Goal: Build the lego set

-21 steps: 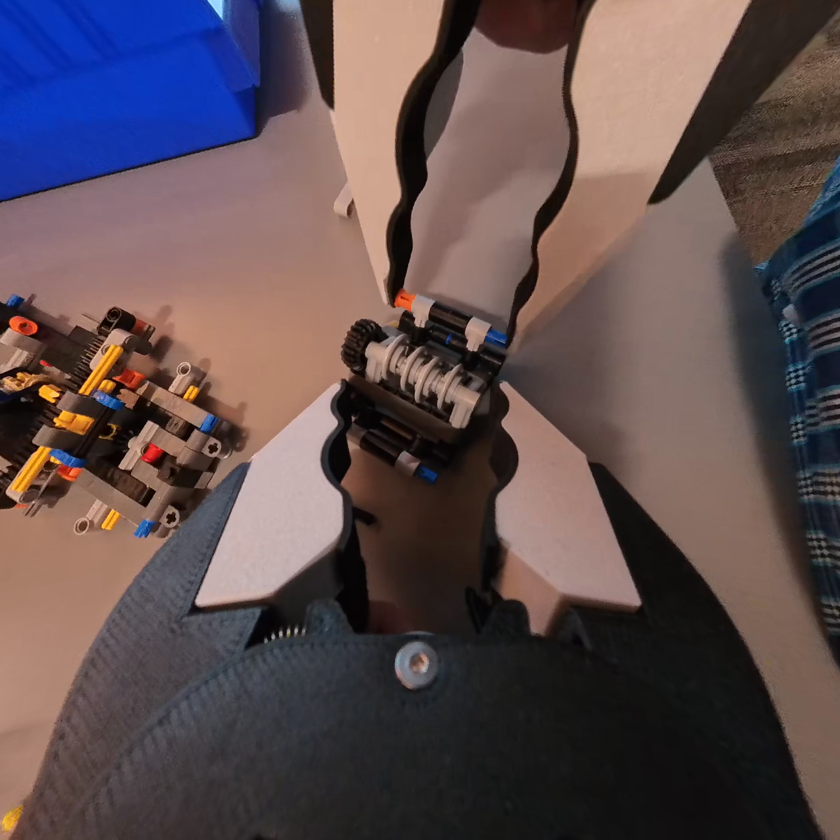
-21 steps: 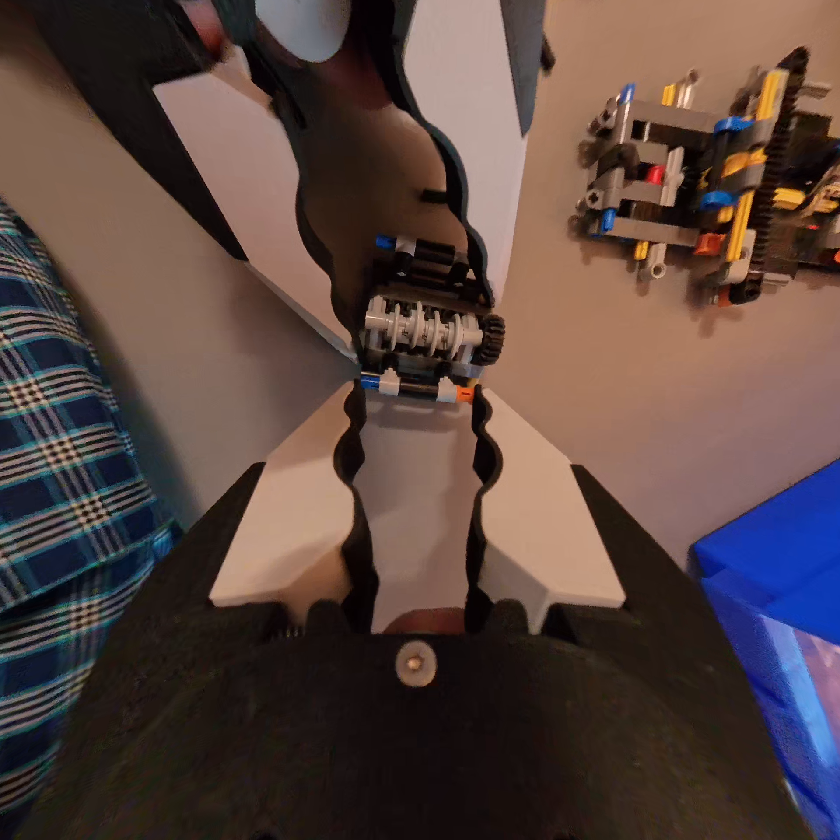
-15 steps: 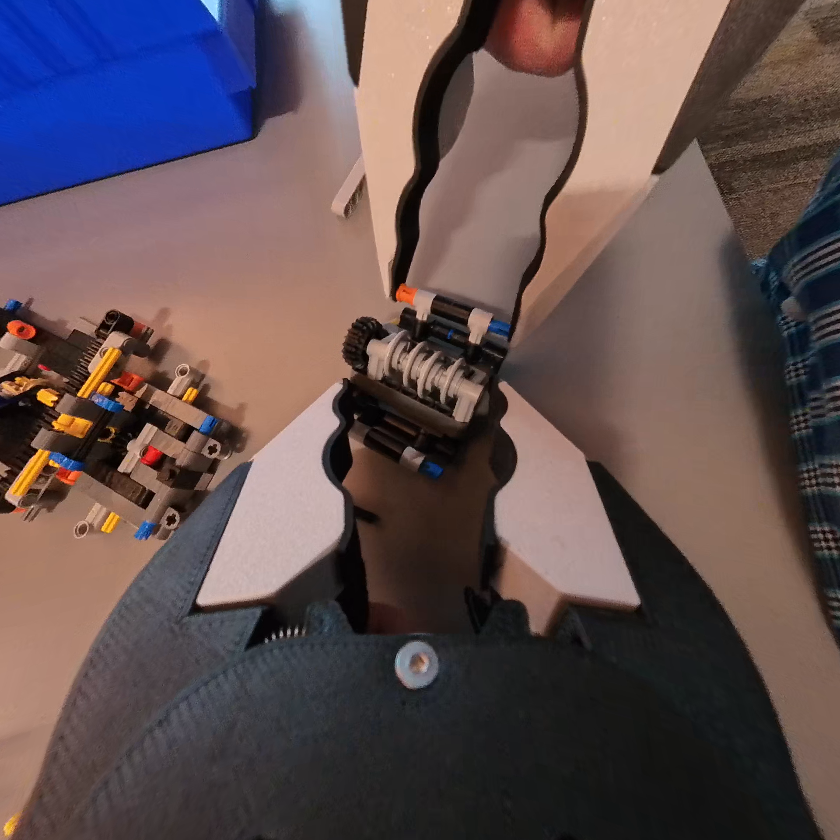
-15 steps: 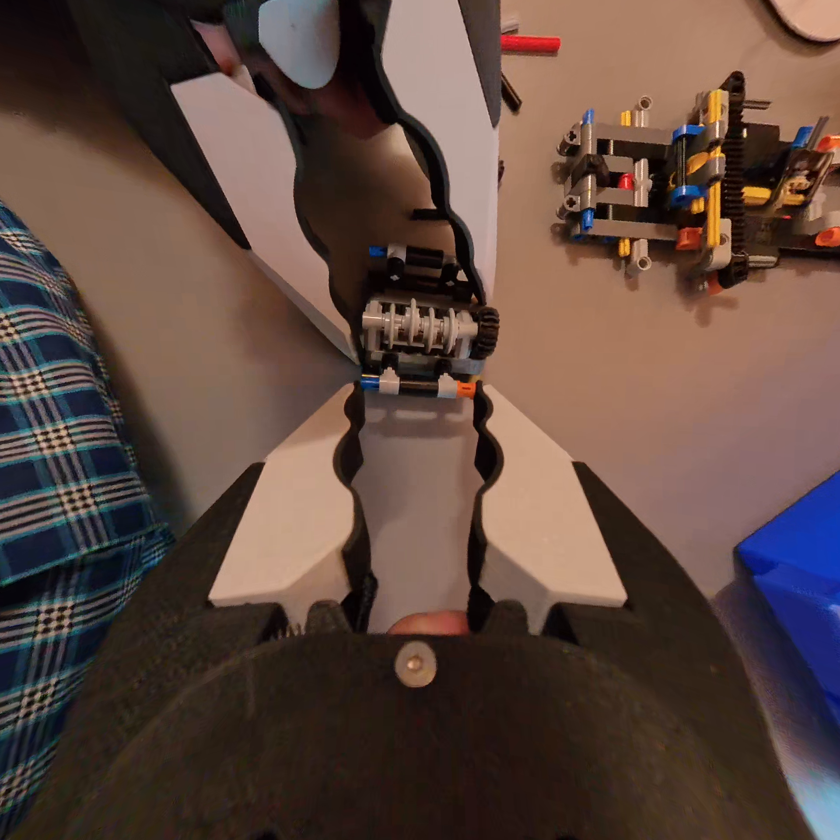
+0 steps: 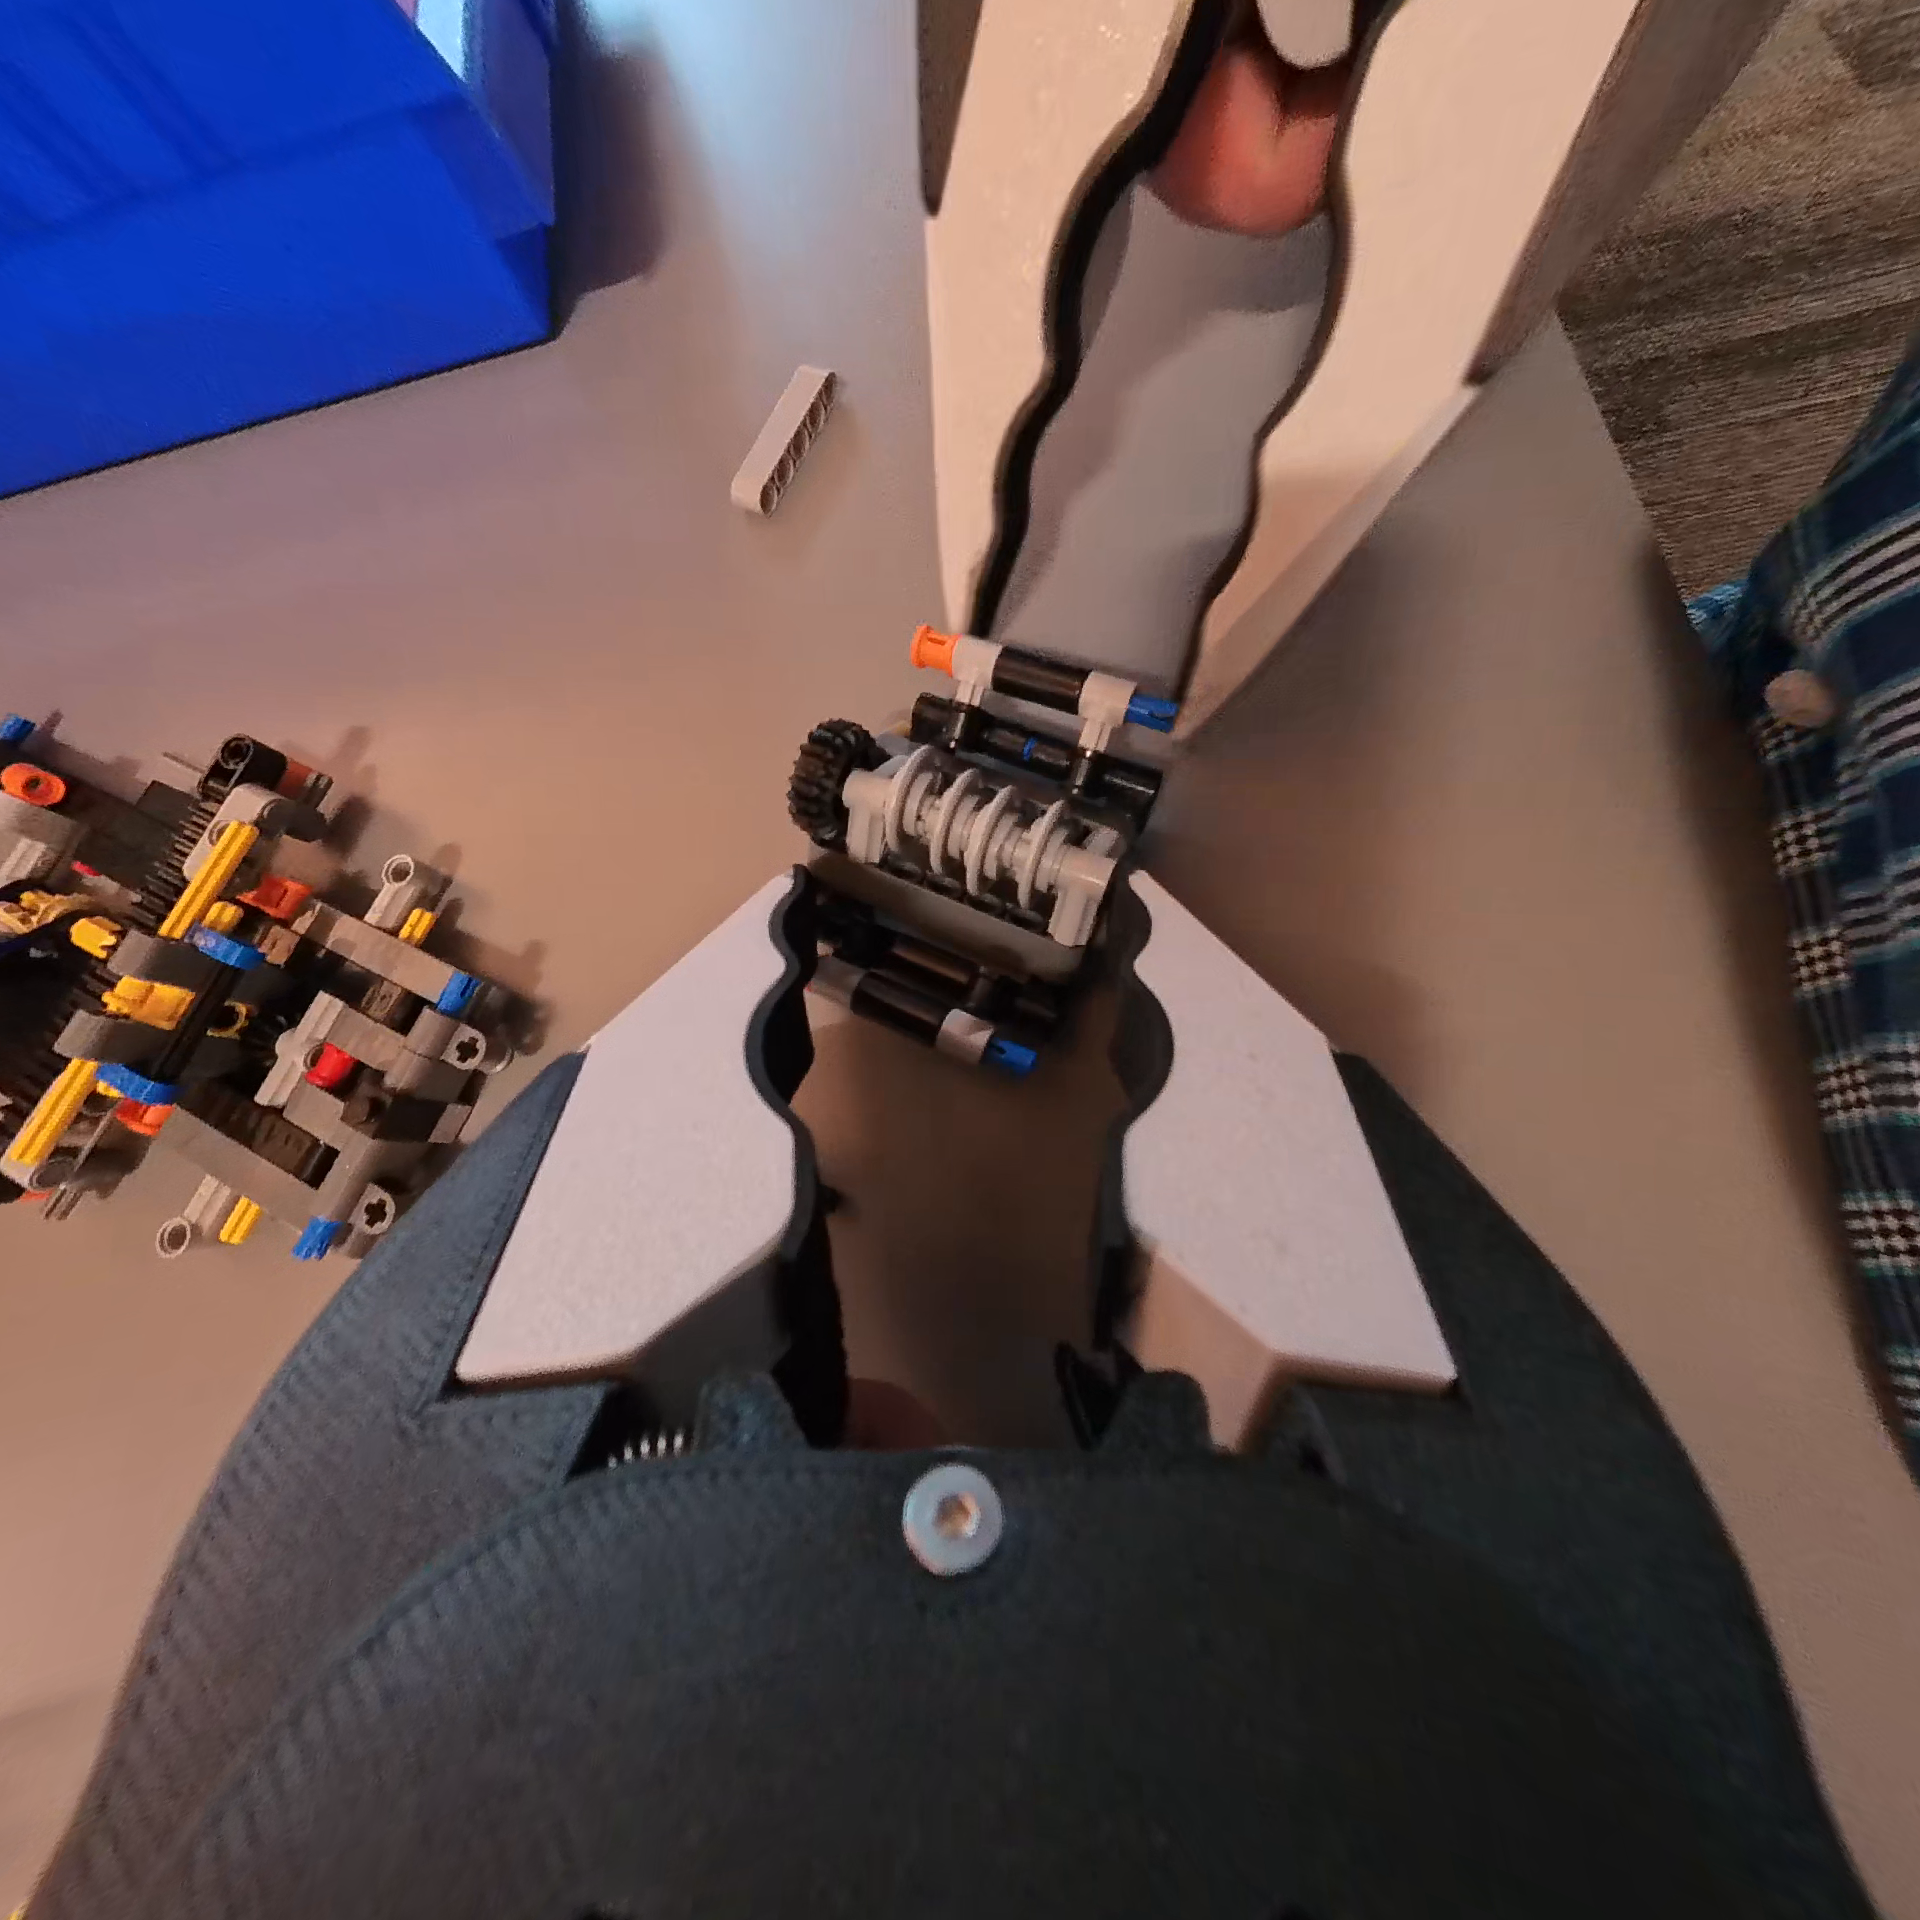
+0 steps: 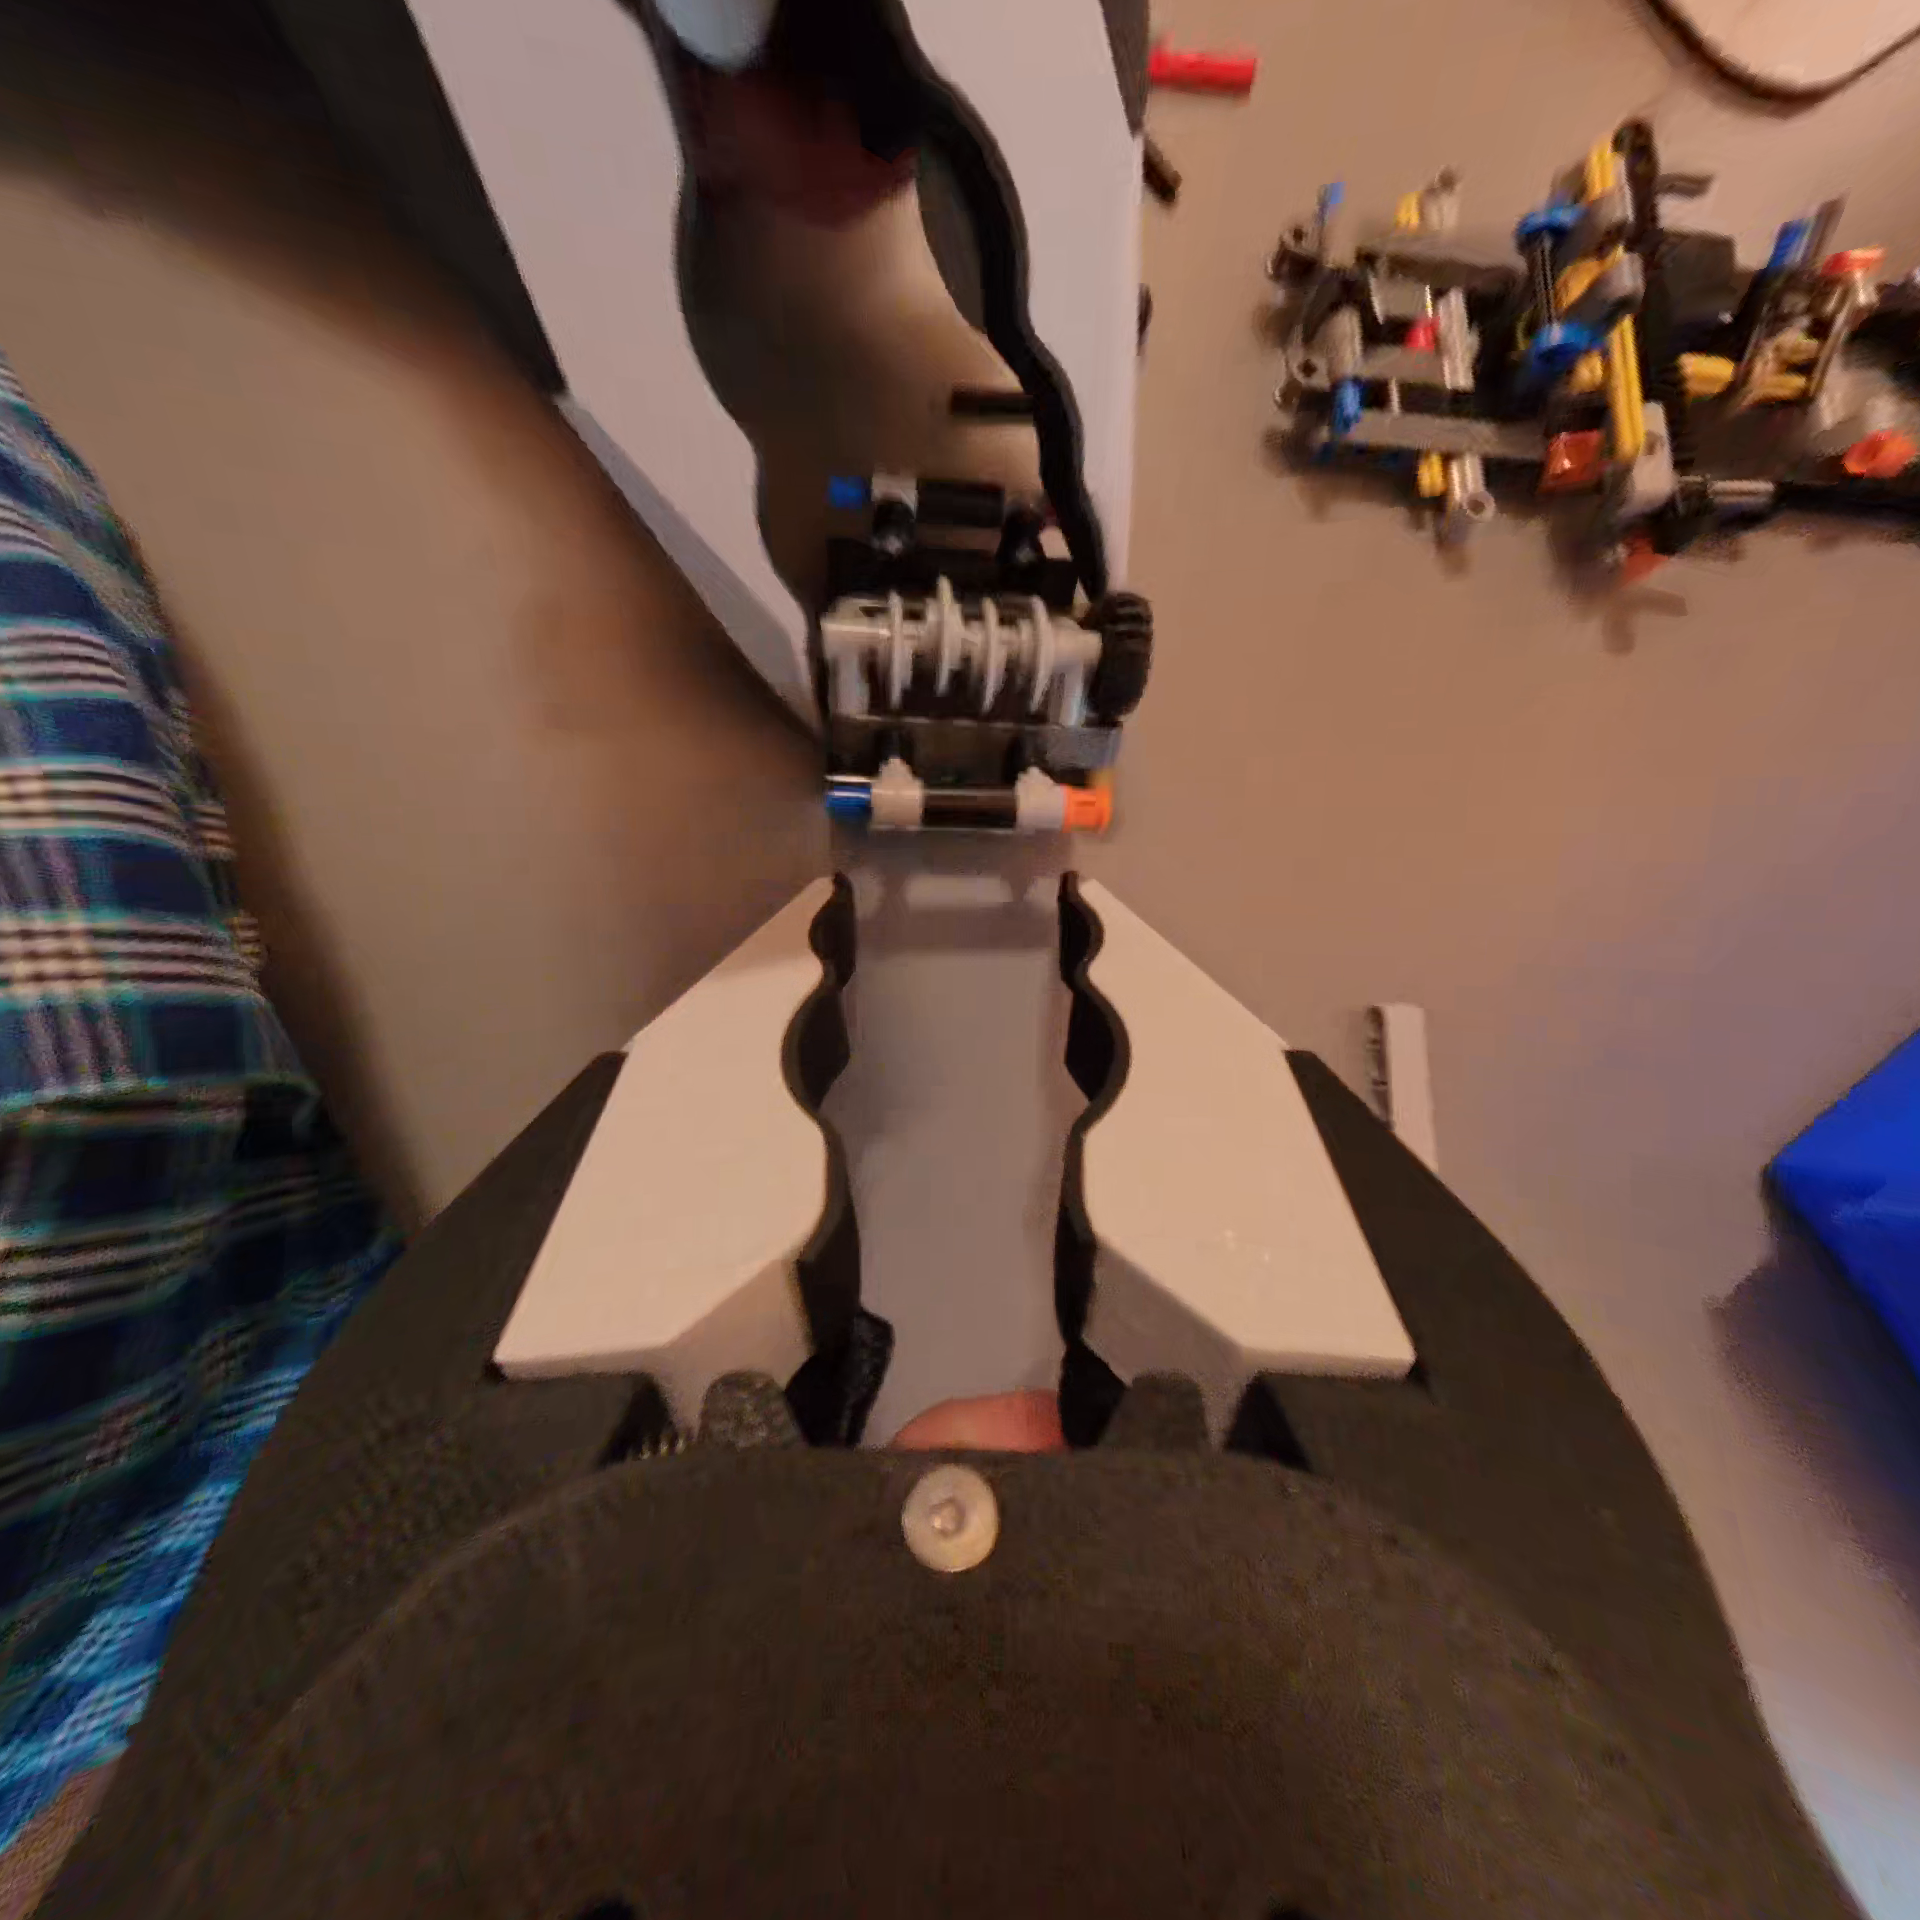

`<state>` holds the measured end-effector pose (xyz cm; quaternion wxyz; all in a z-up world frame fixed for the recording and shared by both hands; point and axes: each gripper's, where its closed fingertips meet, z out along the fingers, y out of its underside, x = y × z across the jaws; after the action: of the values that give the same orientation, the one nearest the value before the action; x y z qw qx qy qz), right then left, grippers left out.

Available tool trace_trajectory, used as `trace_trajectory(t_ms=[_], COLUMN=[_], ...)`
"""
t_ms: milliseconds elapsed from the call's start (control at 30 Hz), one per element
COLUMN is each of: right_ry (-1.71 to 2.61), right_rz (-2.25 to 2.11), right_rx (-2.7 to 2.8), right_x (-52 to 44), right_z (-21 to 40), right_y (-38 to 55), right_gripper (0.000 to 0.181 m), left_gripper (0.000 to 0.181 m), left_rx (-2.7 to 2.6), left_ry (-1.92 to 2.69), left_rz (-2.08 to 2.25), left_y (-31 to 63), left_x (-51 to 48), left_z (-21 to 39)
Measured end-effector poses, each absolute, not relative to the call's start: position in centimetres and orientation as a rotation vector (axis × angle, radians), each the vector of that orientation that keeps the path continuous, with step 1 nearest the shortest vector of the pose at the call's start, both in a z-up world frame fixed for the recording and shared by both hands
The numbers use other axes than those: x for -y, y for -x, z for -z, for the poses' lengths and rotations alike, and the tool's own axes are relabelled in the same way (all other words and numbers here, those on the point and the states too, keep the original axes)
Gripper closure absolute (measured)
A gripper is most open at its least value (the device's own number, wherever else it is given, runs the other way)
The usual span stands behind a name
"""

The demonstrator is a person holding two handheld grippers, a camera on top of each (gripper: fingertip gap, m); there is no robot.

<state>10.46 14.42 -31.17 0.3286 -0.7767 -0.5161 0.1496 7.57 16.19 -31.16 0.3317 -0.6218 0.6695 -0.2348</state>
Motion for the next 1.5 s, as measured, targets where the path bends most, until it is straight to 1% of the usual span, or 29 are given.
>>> trace_trajectory(t_ms=[67,100,167,333,533,600,667,700,733,767,933,1000,1033,1200,1233,1333,1433,1500], right_ry=[2.031,1.996,1.908,1.781,1.789,1.810,1.834,1.872,1.869,1.862,1.712,1.710,1.727,1.782,1.754,1.593,1.456,1.367], right_rz=[-0.378,-0.338,-0.393,-0.401,-0.379,-0.379,-0.354,-0.303,-0.296,-0.342,-0.381,-0.307,-0.297,-0.346,-0.326,-0.297,-0.225,-0.191], right_rx=[1.357,1.369,1.411,1.666,1.748,1.722,1.741,1.773,1.784,1.773,1.745,1.792,1.824,1.817,1.833,1.873,2.012,2.102], right_x=[-14.3,-14.5,-14.0,-13.1,-12.7,-12.7,-12.5,-12.6,-12.4,-12.1,-12.5,-13.0,-12.9,-12.8,-12.8,-13.0,-13.1,-13.1], right_z=[31.1,30.5,28.9,28.9,29.3,29.5,30.0,30.9,31.4,31.2,28.3,29.1,29.8,30.3,30.2,28.8,28.9,29.4], right_y=[-10.9,-11.2,-10.4,-8.7,-9.3,-9.6,-10.4,-11.1,-11.2,-10.9,-9.4,-9.6,-9.8,-10.0,-10.0,-9.4,-9.3,-9.4], right_gripper=[0.138,0.137,0.138,0.154,0.152,0.154,0.165,0.162,0.164,0.162,0.159,0.155,0.157,0.157,0.159,0.159,0.151,0.150], left_gripper=[0.128,0.128,0.128,0.128,0.129,0.129,0.129,0.129,0.129,0.129,0.129,0.129,0.129,0.129,0.129,0.129,0.129,0.128], left_rx=[-1.750,-1.750,-1.753,-1.761,-1.767,-1.767,-1.767,-1.767,-1.768,-1.768,-1.770,-1.772,-1.772,-1.779,-1.785,-1.811,-1.849,-1.885], left_ry=[1.624,1.624,1.622,1.615,1.606,1.606,1.606,1.607,1.607,1.606,1.605,1.603,1.602,1.596,1.591,1.571,1.550,1.540], left_rz=[0.613,0.613,0.614,0.617,0.617,0.618,0.618,0.618,0.619,0.619,0.619,0.619,0.620,0.624,0.626,0.639,0.665,0.682], left_y=[-7.6,-7.6,-7.6,-7.6,-7.7,-7.7,-7.6,-7.7,-7.6,-7.6,-7.7,-7.7,-7.7,-7.7,-7.7,-7.7,-7.5,-7.4], left_x=[-16.2,-16.2,-16.2,-16.2,-16.1,-16.1,-16.1,-16.1,-16.1,-16.1,-16.1,-16.1,-16.1,-16.1,-16.1,-16.1,-16.1,-16.1], left_z=[31.2,31.2,31.1,31.1,31.1,31.1,31.1,31.1,31.1,31.1,31.1,31.1,31.1,31.1,31.1,31.1,31.1,31.1])
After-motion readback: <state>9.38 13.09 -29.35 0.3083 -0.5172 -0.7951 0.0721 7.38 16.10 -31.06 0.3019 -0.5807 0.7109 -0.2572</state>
